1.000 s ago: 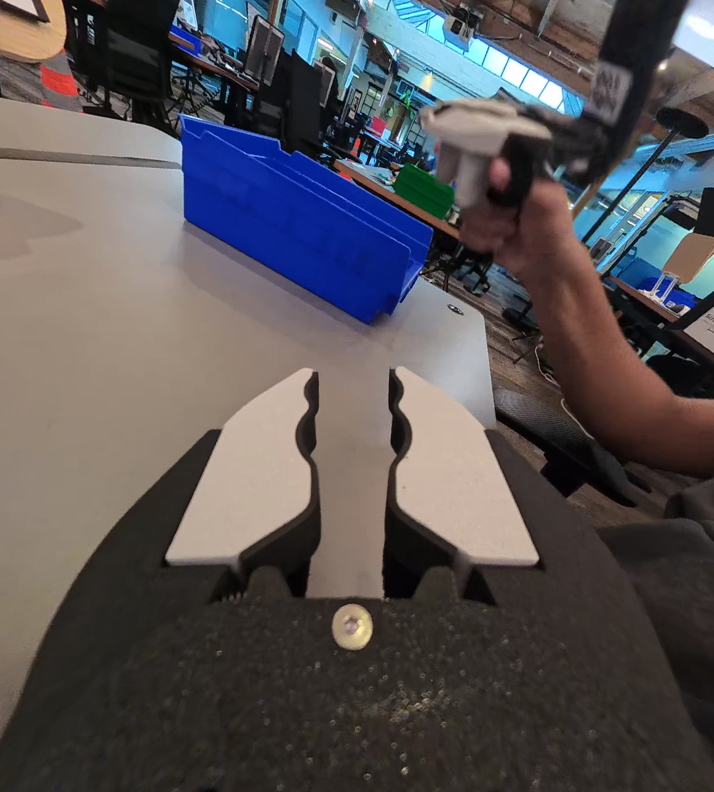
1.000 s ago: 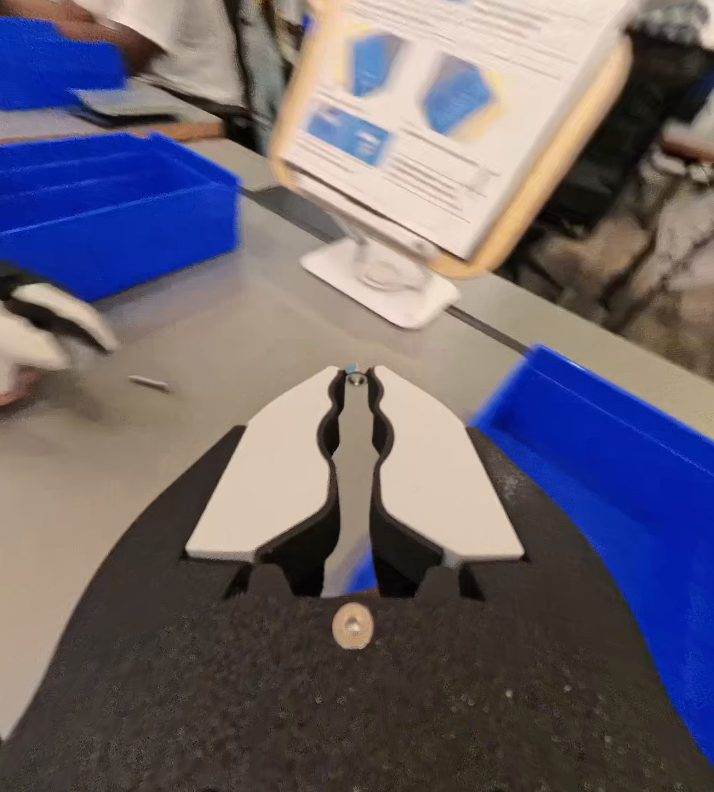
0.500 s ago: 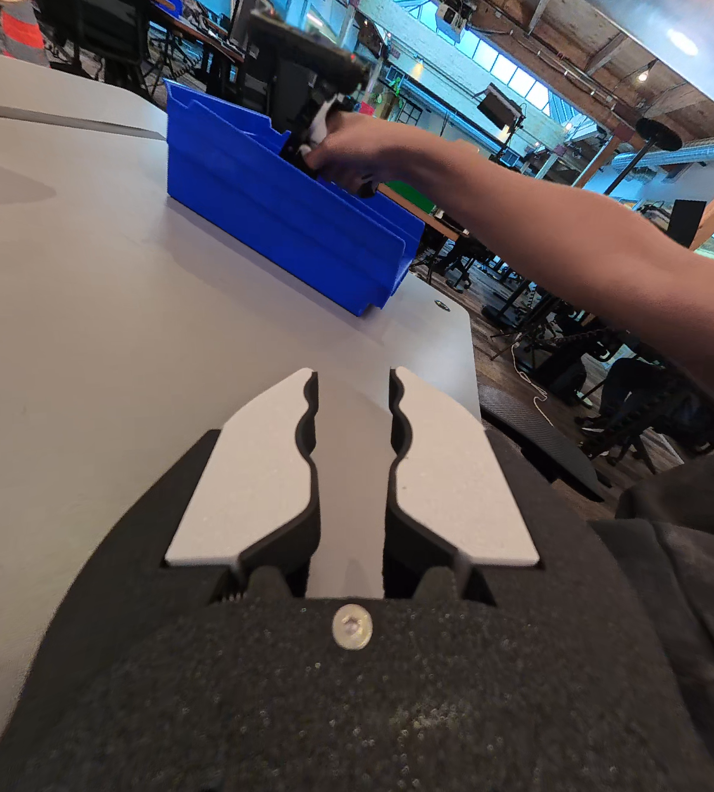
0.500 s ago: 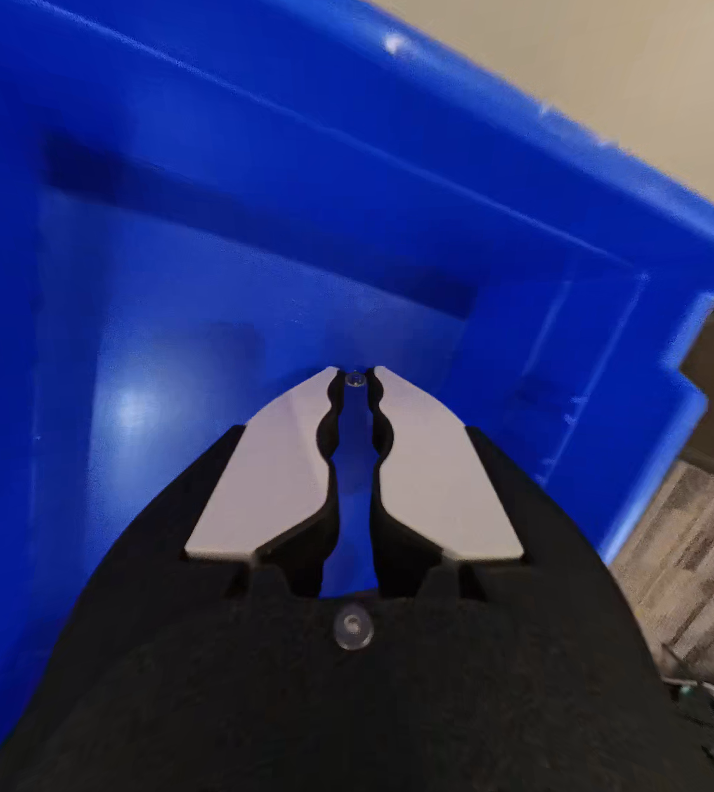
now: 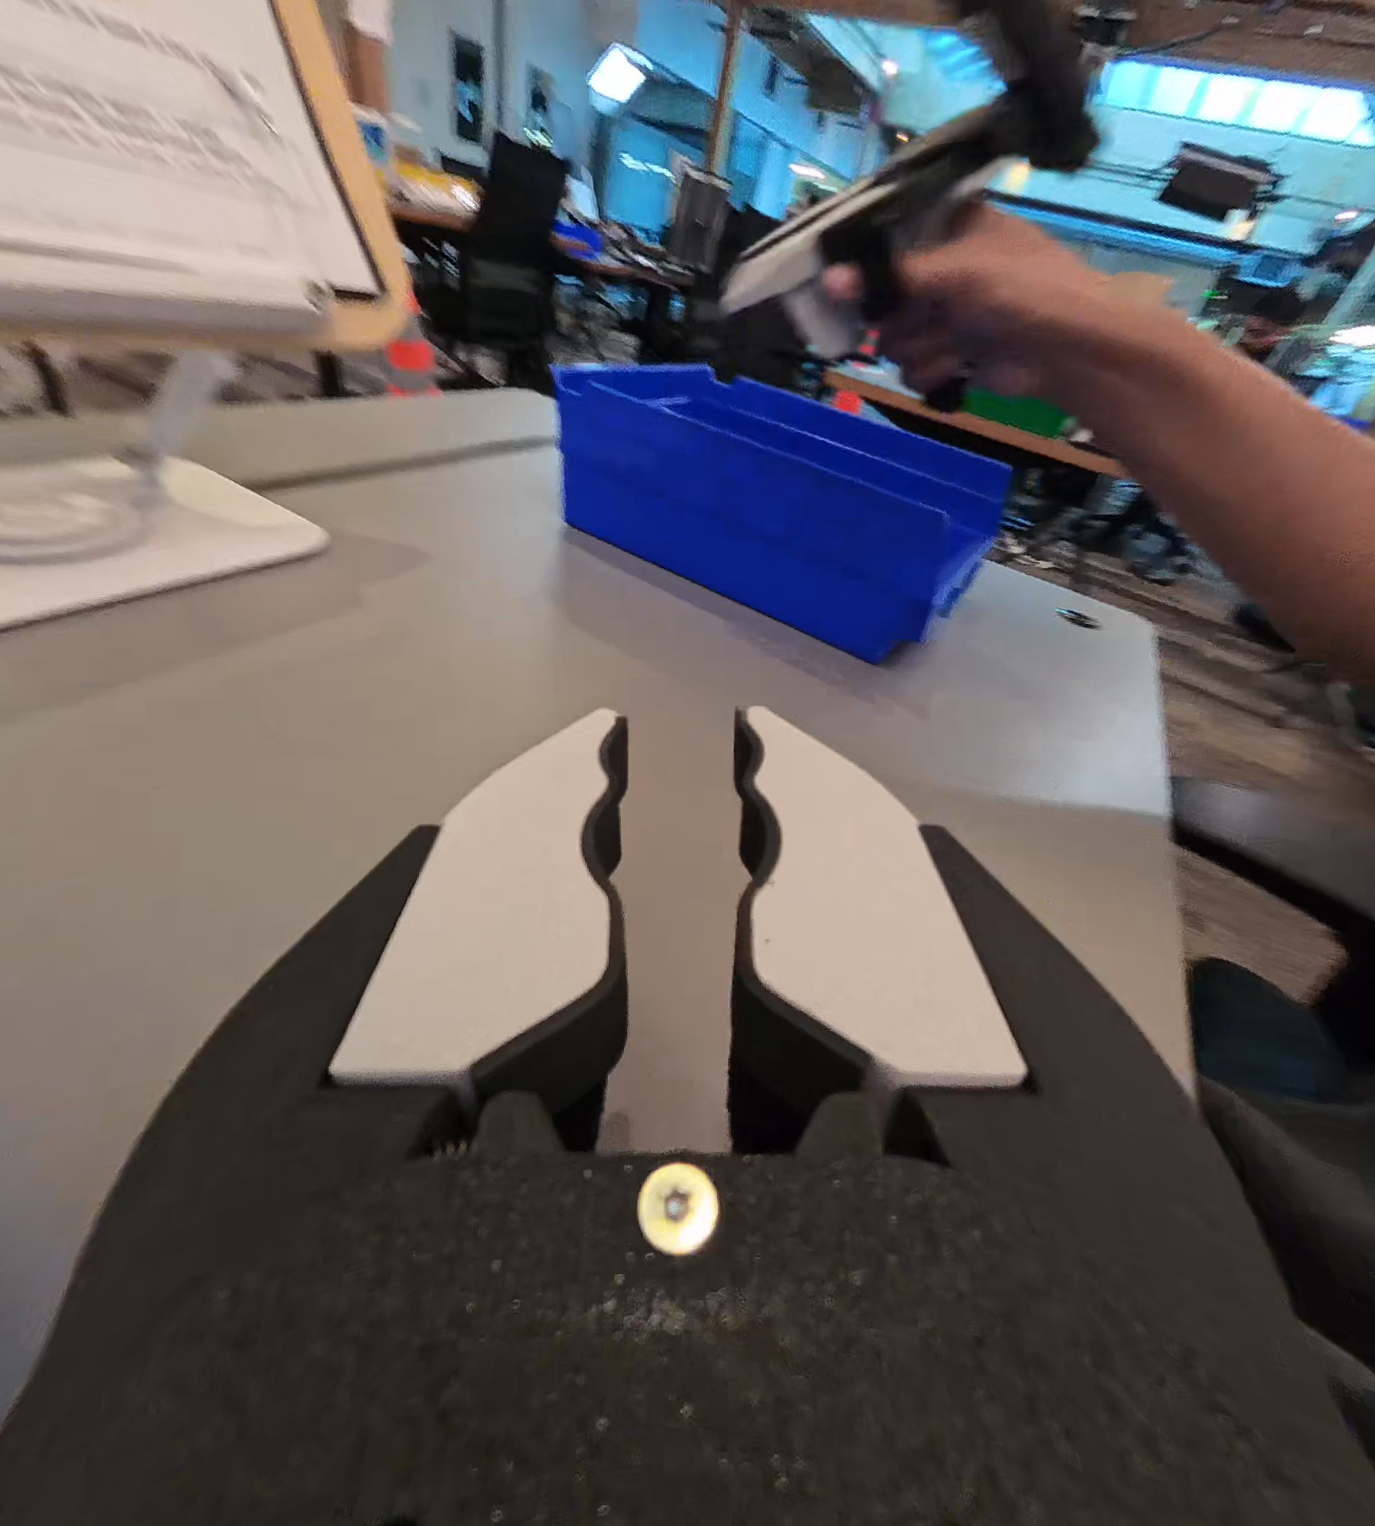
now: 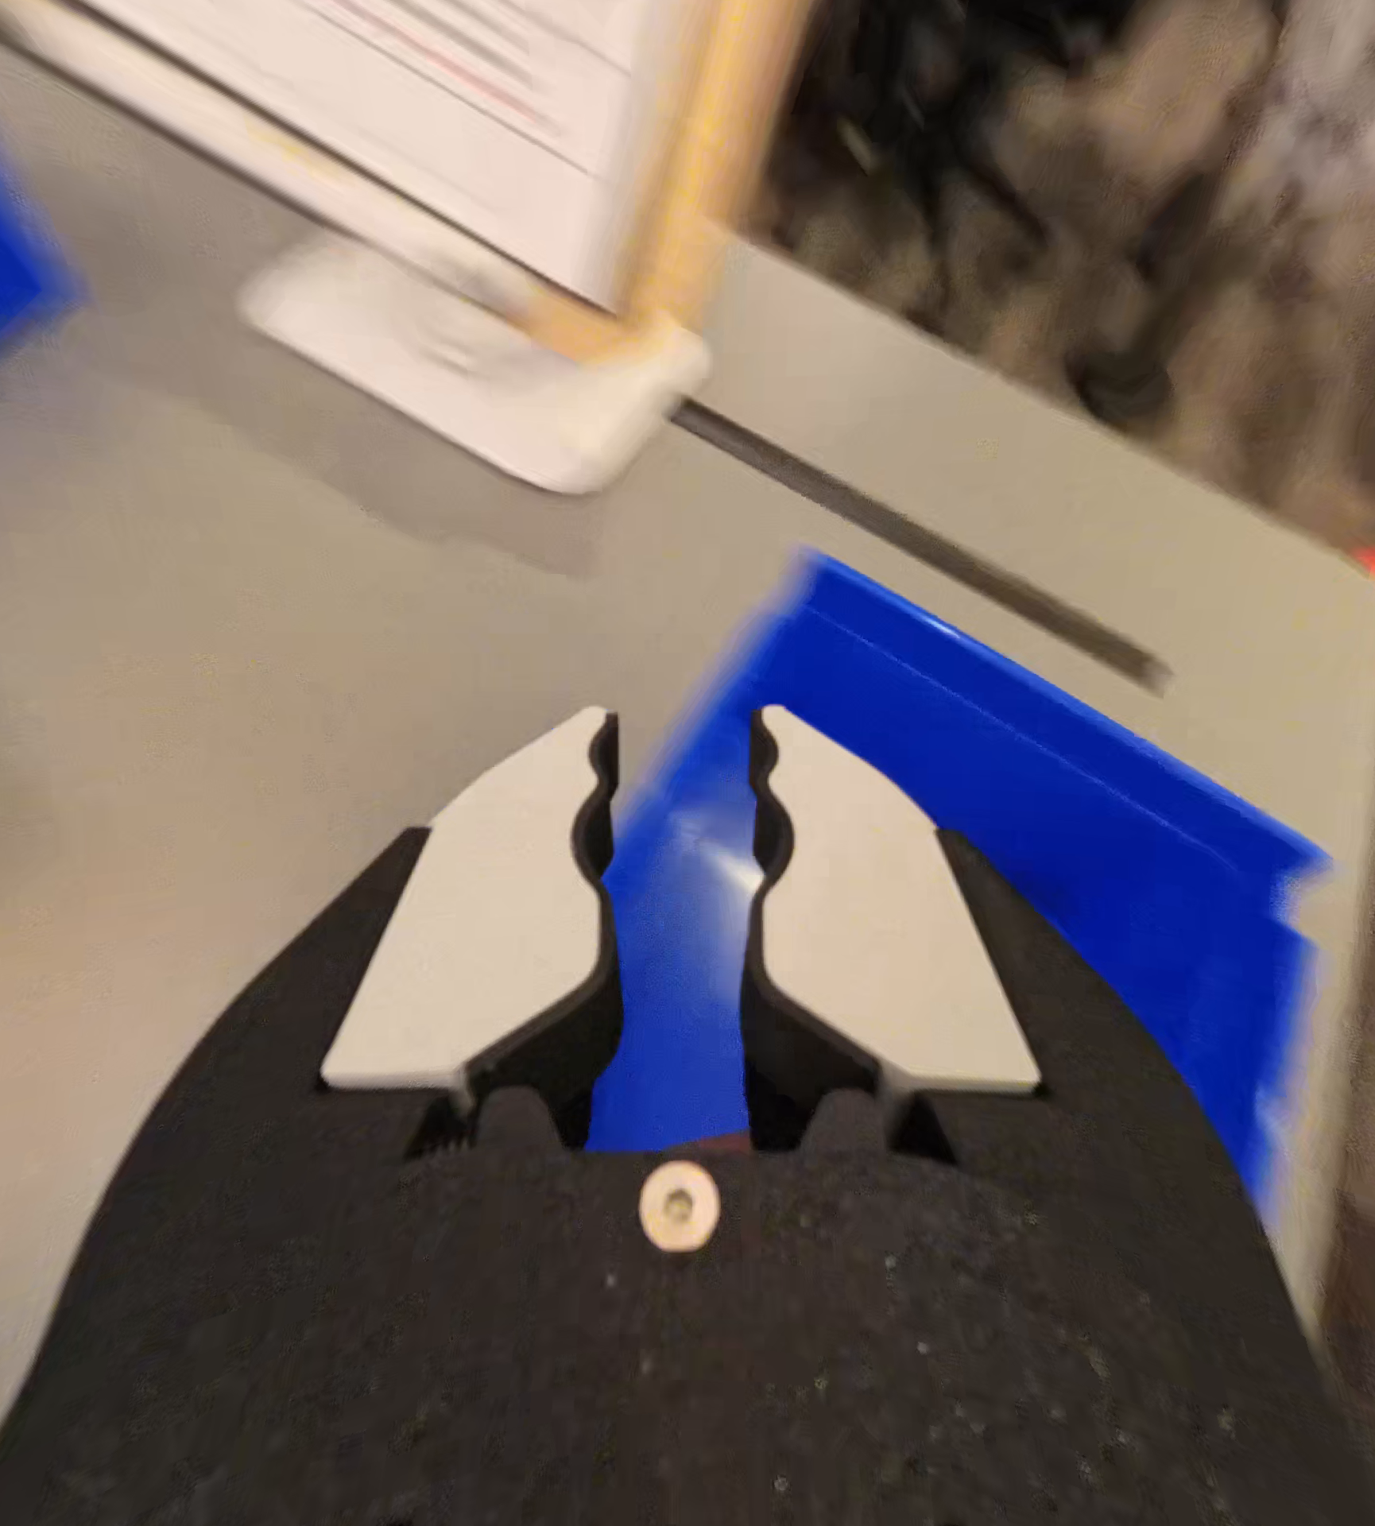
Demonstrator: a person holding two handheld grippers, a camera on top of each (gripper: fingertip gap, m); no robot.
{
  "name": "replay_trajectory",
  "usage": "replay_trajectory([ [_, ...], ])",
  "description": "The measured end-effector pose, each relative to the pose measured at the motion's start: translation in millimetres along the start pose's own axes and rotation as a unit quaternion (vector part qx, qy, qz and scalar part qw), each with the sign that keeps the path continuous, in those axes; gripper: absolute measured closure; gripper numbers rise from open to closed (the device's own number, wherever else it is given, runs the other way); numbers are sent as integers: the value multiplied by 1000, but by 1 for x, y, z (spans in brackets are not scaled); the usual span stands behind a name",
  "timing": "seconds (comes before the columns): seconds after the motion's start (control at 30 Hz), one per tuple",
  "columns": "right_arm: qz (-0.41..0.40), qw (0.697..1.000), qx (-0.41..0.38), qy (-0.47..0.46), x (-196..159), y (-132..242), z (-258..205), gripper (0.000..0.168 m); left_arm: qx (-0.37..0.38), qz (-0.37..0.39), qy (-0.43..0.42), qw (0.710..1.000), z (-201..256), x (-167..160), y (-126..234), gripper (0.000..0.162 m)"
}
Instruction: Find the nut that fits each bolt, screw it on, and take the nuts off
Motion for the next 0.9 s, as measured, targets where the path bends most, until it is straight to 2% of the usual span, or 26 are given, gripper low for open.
replay_trajectory([
  [0.07,59,989,125,45,9,23,-96,137,30,23,-14,999,-3,5,5,138],
  [0.13,74,964,240,91,-4,29,-187,132,50,38,-11,998,-6,8,9,138],
  [0.2,72,942,288,155,-27,12,-251,133,62,37,-4,997,-10,7,11,138],
  [0.27,46,932,273,232,-52,-25,-284,136,64,32,4,997,-14,6,13,138],
  [0.4,-15,901,252,353,-70,-82,-303,138,72,38,10,997,-19,7,18,138],
  [0.6,-102,867,301,384,-56,-120,-297,146,48,54,59,996,-28,8,22,138],
  [0.67,-131,855,350,360,-56,-122,-299,162,40,59,73,995,-29,8,23,138],
  [0.73,-135,850,351,369,-56,-121,-298,163,39,61,80,994,-31,8,24,138],
  [0.8,-106,857,335,378,-55,-113,-298,163,37,56,82,994,-31,7,23,138],
  [0.9,-37,875,317,364,-44,-74,-291,163,35,51,78,995,-29,6,22,138],
])
Point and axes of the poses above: each gripper's, where its closed fingertips meet, y back along the fingers, x out of its top, z = x × y across the jaws, the point moved 6 cm from there along y, back along the fingers
